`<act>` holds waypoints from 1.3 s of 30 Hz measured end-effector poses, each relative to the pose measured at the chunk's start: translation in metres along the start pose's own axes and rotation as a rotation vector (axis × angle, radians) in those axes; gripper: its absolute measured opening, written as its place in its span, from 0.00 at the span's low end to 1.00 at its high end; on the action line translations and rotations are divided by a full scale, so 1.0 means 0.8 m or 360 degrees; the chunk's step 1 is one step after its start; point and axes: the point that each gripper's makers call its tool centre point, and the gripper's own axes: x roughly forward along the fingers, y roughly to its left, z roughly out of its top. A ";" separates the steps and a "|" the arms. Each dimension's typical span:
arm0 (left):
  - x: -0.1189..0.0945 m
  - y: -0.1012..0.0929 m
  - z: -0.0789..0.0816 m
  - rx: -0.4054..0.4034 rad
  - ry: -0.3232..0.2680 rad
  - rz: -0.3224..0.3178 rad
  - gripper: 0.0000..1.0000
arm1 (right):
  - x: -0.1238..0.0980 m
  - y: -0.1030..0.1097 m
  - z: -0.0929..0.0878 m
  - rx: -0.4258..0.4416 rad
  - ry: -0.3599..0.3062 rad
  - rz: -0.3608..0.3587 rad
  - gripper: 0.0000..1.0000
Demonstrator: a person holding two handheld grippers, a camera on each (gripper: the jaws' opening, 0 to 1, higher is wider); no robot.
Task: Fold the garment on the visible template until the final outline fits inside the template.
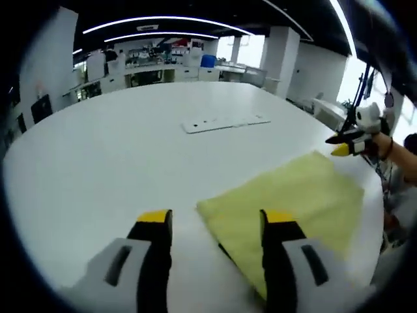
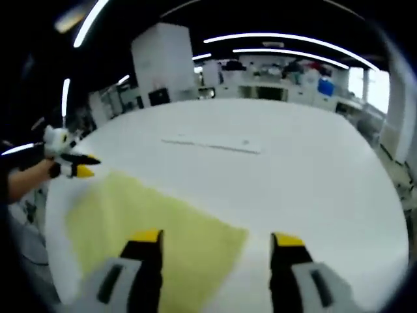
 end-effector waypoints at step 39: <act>-0.108 -0.105 -0.096 0.0303 -0.0043 -0.0222 0.83 | -0.105 0.107 -0.105 -0.0274 0.0155 0.0301 0.87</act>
